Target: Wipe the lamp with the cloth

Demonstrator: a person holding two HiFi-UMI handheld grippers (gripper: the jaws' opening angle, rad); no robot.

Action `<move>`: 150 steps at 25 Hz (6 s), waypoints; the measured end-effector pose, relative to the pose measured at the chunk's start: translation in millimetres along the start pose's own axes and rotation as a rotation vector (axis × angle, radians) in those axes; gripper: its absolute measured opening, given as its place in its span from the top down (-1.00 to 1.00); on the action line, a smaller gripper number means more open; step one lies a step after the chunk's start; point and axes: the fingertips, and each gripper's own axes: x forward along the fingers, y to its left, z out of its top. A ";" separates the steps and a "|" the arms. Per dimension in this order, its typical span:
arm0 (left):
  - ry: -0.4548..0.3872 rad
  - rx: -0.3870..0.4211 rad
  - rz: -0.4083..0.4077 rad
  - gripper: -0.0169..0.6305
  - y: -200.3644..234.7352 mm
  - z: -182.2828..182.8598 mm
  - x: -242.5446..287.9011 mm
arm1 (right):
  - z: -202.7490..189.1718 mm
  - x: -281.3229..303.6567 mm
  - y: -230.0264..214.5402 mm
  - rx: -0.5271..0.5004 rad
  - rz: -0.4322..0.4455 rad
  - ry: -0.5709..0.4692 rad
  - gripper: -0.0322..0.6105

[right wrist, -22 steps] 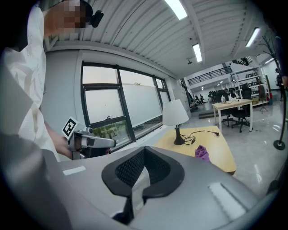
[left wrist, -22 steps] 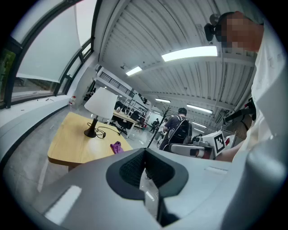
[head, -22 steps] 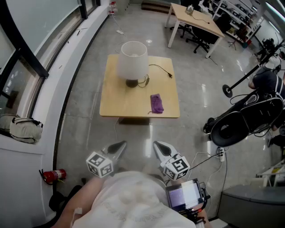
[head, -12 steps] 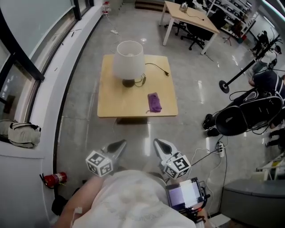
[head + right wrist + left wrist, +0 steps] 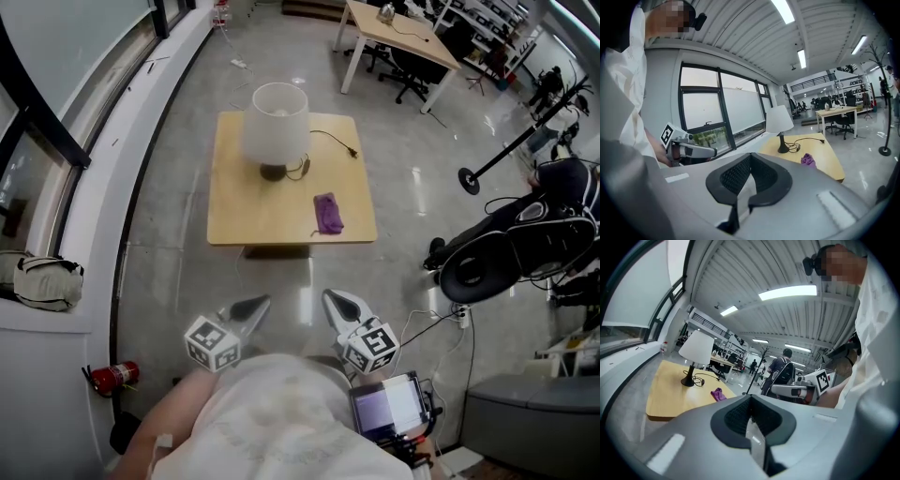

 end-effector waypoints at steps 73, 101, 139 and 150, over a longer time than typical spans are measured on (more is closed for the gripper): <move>0.225 -0.025 0.225 0.95 163.8 70.5 155.8 | -93.6 210.4 -276.7 0.019 -0.169 0.478 0.75; 0.199 -0.022 0.158 0.95 232.0 94.9 111.4 | -138.4 238.4 -294.7 -0.079 -0.421 0.719 0.53; 0.102 0.026 -0.087 0.95 246.6 118.2 103.8 | 76.3 218.6 -152.2 0.132 -0.281 -0.038 0.55; 0.071 0.029 -0.078 0.95 246.3 123.1 90.8 | 156.3 221.0 -151.5 0.044 -0.263 -0.181 0.56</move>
